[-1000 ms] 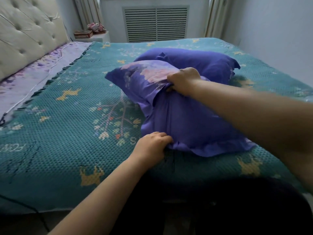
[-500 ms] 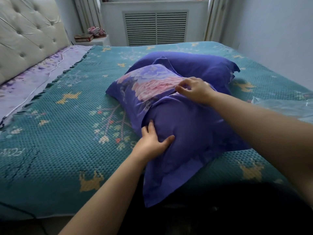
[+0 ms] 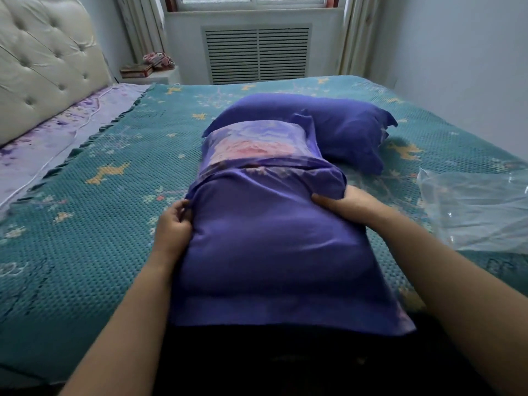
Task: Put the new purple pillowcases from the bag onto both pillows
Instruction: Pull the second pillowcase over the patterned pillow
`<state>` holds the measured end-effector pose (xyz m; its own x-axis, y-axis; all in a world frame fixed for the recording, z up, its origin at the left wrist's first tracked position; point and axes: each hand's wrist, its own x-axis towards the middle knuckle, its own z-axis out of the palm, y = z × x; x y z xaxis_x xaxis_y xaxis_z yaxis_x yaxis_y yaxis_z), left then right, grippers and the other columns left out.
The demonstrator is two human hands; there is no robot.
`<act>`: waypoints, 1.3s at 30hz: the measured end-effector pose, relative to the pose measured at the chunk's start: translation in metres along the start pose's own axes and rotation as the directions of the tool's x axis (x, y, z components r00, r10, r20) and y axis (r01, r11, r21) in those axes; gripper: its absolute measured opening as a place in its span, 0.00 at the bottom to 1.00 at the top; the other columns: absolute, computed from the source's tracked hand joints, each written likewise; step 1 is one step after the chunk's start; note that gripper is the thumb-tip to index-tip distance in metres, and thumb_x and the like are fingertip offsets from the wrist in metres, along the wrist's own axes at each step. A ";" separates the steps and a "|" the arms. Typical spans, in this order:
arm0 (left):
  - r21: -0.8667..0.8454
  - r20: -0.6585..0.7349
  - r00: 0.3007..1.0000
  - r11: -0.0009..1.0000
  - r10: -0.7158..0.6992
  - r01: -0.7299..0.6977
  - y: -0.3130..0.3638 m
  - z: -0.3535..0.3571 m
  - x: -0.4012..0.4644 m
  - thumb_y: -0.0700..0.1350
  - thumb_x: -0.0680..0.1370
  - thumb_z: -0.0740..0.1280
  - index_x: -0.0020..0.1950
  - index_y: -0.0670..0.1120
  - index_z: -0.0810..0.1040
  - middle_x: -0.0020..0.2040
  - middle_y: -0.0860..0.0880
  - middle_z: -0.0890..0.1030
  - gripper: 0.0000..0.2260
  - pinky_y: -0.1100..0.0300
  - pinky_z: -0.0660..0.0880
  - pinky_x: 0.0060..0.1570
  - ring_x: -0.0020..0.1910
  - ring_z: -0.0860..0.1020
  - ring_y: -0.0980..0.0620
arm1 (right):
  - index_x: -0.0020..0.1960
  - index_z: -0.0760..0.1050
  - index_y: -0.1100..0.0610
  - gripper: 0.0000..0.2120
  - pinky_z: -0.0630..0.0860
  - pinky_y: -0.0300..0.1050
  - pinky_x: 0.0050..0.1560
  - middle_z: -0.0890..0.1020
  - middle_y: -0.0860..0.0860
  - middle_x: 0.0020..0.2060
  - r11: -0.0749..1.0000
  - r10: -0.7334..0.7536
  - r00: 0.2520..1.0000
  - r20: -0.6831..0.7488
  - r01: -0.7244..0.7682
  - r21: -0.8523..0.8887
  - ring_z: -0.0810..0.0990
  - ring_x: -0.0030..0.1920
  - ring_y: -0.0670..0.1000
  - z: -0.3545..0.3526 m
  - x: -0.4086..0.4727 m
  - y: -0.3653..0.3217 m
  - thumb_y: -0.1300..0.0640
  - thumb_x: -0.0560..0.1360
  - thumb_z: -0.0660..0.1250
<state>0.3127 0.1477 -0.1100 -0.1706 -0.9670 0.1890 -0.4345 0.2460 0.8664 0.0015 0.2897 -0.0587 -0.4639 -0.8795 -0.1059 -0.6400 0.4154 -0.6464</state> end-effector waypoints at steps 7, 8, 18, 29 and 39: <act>0.611 -0.015 0.909 0.724 0.417 -0.322 0.047 -0.004 0.000 0.53 0.77 0.64 0.56 0.47 0.79 0.53 0.43 0.79 0.13 0.48 0.71 0.52 0.54 0.75 0.39 | 0.69 0.67 0.52 0.29 0.63 0.53 0.66 0.69 0.52 0.67 0.867 -0.438 0.859 -0.267 0.324 -0.378 0.65 0.68 0.57 0.021 -0.001 -0.023 0.40 0.73 0.65; 0.598 0.056 0.870 0.681 0.490 -0.423 0.057 0.002 0.003 0.56 0.75 0.65 0.57 0.49 0.79 0.55 0.46 0.79 0.15 0.48 0.70 0.55 0.56 0.74 0.40 | 0.67 0.69 0.51 0.27 0.64 0.52 0.66 0.71 0.51 0.67 0.824 -0.509 0.830 -0.230 0.392 -0.410 0.67 0.67 0.56 0.021 0.001 -0.031 0.39 0.73 0.61; 0.582 0.642 0.728 0.465 0.241 -0.667 0.121 0.031 0.039 0.63 0.73 0.66 0.44 0.51 0.74 0.46 0.48 0.79 0.16 0.57 0.67 0.43 0.52 0.77 0.44 | 0.40 0.67 0.51 0.10 0.63 0.48 0.38 0.78 0.53 0.40 0.702 -0.559 0.829 0.008 0.478 -0.529 0.77 0.45 0.61 0.004 0.027 -0.068 0.47 0.76 0.62; 0.834 0.315 0.858 0.313 0.405 -0.454 0.078 0.017 0.081 0.45 0.74 0.64 0.51 0.49 0.78 0.48 0.43 0.82 0.08 0.50 0.69 0.54 0.50 0.79 0.43 | 0.37 0.74 0.56 0.07 0.74 0.54 0.54 0.80 0.54 0.26 0.522 -0.761 0.583 -0.285 0.290 -0.802 0.80 0.28 0.55 0.022 0.044 -0.036 0.53 0.70 0.67; 0.585 0.325 0.664 0.408 0.673 -0.701 0.056 0.033 0.046 0.51 0.71 0.60 0.46 0.50 0.79 0.48 0.50 0.81 0.10 0.51 0.68 0.53 0.49 0.76 0.43 | 0.46 0.76 0.55 0.07 0.65 0.50 0.49 0.83 0.56 0.38 0.633 -0.464 0.847 -0.261 0.110 -0.767 0.80 0.42 0.57 -0.001 0.061 -0.006 0.60 0.75 0.59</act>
<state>0.2512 0.1189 -0.0679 -0.6935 -0.4550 0.5586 -0.5753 0.8165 -0.0491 -0.0240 0.2335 -0.0602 -0.2559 -0.8766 0.4076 -0.9255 0.3439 0.1587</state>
